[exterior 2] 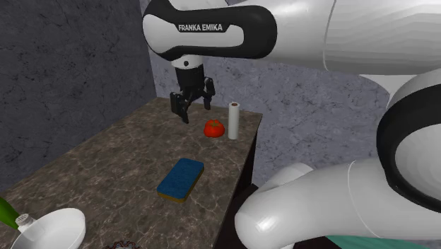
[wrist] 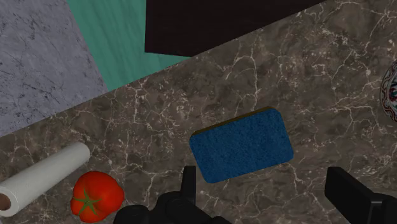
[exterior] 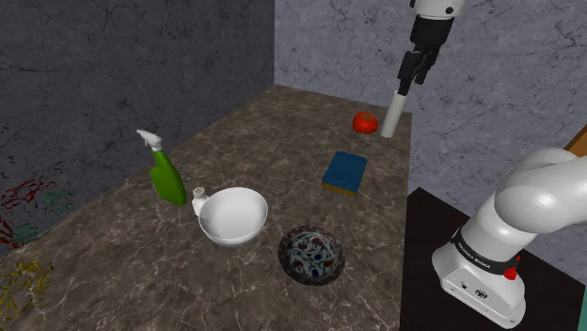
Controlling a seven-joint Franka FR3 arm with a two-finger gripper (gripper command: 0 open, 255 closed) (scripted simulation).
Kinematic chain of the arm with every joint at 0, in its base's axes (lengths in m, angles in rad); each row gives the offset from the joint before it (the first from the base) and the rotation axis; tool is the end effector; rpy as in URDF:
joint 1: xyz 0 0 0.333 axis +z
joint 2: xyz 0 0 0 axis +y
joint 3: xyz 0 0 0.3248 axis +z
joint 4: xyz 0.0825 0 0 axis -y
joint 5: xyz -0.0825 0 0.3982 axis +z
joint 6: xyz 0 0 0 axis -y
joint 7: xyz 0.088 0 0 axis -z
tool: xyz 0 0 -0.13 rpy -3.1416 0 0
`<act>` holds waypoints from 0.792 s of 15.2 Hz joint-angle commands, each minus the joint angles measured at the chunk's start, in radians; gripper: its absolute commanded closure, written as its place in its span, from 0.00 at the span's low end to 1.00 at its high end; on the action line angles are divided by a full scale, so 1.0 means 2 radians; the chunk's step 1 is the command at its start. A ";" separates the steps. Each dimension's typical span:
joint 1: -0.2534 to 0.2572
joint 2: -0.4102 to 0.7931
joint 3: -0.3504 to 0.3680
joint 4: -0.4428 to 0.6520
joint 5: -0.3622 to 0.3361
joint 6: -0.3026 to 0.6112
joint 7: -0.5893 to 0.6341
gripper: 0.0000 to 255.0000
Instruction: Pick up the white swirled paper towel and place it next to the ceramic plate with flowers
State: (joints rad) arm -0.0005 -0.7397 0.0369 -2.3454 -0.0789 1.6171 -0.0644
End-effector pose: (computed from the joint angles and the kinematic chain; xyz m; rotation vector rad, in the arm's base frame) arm 0.3324 0.0048 0.5685 3.0343 0.1435 0.0138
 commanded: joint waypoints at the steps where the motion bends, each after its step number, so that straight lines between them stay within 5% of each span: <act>1: 0.000 0.000 0.000 0.000 0.000 0.000 0.000 0.00; 12: -0.029 0.128 -0.115 0.049 -0.035 0.080 -0.130 0.00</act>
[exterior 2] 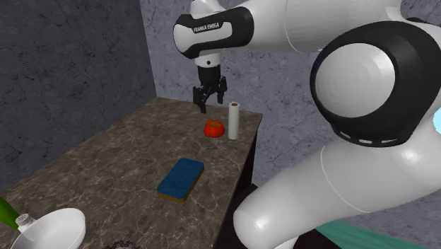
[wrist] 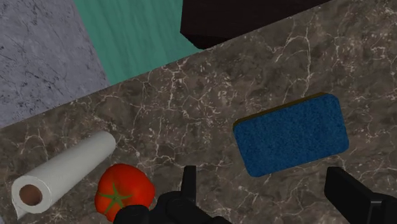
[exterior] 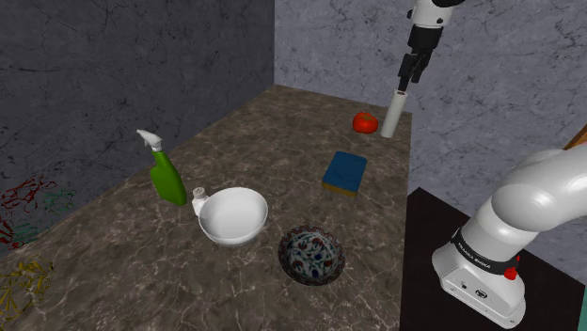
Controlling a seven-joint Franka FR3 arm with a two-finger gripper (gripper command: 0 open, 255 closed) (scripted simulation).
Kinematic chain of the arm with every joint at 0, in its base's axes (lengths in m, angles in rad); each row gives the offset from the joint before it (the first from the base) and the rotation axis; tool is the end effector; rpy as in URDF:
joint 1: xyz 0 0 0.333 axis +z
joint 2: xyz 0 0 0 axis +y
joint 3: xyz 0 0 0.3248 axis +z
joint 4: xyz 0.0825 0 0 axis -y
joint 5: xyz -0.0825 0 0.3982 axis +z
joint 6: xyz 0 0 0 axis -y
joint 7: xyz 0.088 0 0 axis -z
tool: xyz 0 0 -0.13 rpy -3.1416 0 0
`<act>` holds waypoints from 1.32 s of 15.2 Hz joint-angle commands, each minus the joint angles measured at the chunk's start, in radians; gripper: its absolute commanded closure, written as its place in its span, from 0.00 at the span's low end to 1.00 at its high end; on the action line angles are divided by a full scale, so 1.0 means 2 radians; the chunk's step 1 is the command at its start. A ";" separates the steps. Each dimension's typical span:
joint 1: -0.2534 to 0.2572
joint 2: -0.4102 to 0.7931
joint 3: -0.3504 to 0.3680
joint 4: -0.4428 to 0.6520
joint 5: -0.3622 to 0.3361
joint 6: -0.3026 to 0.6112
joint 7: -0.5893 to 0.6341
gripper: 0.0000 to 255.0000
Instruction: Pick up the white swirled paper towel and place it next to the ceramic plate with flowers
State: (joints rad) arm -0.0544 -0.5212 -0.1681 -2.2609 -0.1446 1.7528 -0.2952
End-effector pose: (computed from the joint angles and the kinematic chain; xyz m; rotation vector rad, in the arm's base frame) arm 0.3926 -0.1138 0.5379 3.0769 0.1849 -0.0103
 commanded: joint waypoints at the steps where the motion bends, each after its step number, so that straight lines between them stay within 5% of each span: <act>1: -0.004 0.033 -0.022 0.016 -0.002 0.018 -0.027 0.00; 9: -0.016 0.168 -0.093 0.106 0.026 0.055 -0.130 0.00; 20: -0.073 0.398 -0.140 0.309 0.133 0.043 -0.277 0.00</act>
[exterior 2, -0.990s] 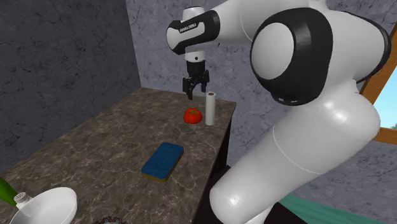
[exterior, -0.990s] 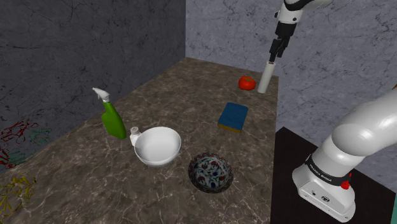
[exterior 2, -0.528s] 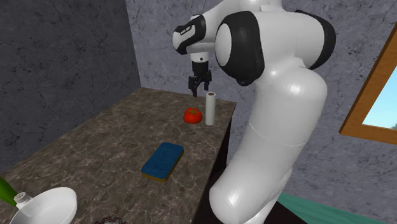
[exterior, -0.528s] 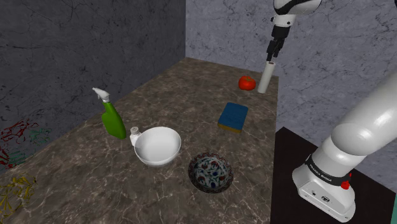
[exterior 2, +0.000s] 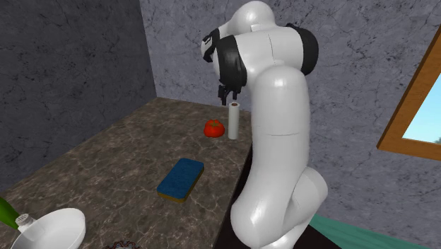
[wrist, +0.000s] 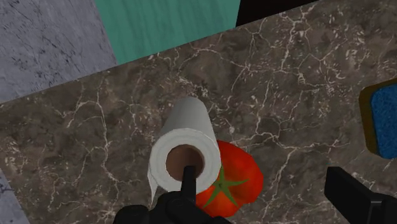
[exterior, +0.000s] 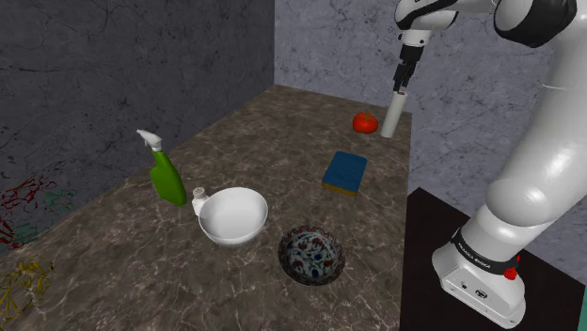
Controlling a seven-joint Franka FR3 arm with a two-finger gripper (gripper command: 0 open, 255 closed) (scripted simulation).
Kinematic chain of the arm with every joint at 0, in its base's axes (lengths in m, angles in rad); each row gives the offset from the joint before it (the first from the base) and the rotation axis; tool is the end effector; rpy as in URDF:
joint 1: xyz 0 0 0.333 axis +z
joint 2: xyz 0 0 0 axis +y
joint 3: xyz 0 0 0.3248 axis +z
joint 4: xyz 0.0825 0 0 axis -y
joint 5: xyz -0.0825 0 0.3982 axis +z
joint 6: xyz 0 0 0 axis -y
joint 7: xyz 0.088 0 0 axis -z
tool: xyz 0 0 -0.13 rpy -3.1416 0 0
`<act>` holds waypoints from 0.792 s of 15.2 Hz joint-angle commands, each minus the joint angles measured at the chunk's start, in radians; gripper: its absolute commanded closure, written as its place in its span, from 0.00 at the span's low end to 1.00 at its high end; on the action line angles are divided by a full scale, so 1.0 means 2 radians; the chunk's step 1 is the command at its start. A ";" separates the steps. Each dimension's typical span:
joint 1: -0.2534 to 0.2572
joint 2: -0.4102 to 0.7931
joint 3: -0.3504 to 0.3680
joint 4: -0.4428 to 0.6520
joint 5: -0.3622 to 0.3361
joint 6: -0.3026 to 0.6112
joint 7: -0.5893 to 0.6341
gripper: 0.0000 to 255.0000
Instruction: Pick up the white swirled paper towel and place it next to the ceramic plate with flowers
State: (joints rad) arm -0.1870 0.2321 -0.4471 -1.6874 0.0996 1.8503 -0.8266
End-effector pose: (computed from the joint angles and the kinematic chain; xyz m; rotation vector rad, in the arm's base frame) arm 0.5273 -0.3526 0.4488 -3.1029 -0.2659 0.0577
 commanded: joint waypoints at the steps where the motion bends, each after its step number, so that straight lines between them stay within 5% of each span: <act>1: -0.017 0.044 -0.001 0.047 0.021 -0.012 -0.022 0.00; 4: -0.048 0.114 0.003 0.129 0.049 -0.035 -0.049 0.00; 12: -0.045 0.119 0.007 0.084 0.053 0.013 -0.052 0.00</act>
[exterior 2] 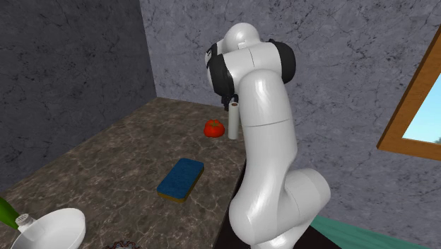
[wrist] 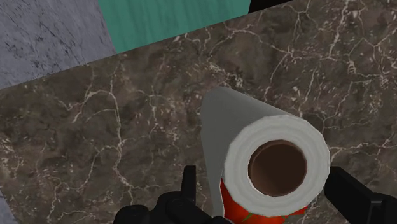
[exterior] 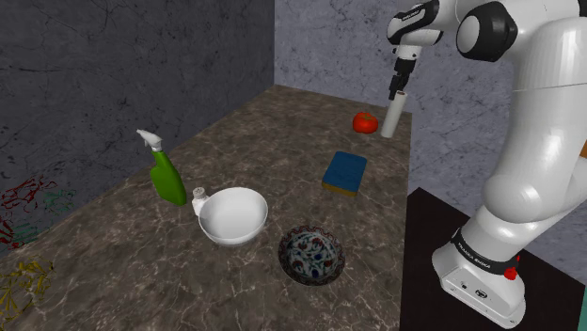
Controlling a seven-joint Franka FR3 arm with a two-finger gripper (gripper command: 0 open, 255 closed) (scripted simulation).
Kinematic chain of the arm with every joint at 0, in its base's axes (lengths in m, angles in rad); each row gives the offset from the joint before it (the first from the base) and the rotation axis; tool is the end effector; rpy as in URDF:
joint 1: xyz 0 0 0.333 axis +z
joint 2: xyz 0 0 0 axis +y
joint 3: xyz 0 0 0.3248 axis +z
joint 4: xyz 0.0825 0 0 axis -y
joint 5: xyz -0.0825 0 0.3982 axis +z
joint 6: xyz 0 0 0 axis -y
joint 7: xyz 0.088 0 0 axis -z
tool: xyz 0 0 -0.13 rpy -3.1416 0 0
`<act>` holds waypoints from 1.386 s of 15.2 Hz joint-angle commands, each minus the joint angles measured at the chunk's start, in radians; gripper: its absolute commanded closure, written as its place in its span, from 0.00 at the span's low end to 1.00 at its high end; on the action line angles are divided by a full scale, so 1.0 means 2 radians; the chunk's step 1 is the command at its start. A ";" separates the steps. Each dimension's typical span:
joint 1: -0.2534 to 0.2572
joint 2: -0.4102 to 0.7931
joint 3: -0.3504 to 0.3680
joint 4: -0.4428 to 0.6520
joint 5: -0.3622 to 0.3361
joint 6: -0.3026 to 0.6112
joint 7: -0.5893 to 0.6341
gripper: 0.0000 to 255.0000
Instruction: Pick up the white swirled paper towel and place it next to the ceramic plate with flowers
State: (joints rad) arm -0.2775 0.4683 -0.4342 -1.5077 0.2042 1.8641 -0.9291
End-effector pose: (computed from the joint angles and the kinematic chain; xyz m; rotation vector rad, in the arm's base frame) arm 0.5608 -0.4043 0.3887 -3.0779 -0.2877 0.0694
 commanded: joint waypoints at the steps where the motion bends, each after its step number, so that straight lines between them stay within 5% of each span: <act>1: 0.000 0.001 0.000 -0.006 0.001 0.006 -0.001 0.00; 8: 0.000 0.001 0.000 -0.005 0.001 0.006 -0.001 0.00; 9: 0.000 0.001 0.000 -0.005 0.001 0.006 -0.001 1.00; 21: -0.001 -0.004 -0.001 0.008 -0.002 -0.011 0.001 1.00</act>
State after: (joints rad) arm -0.2780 0.4612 -0.4362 -1.5017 0.2012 1.8519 -0.9291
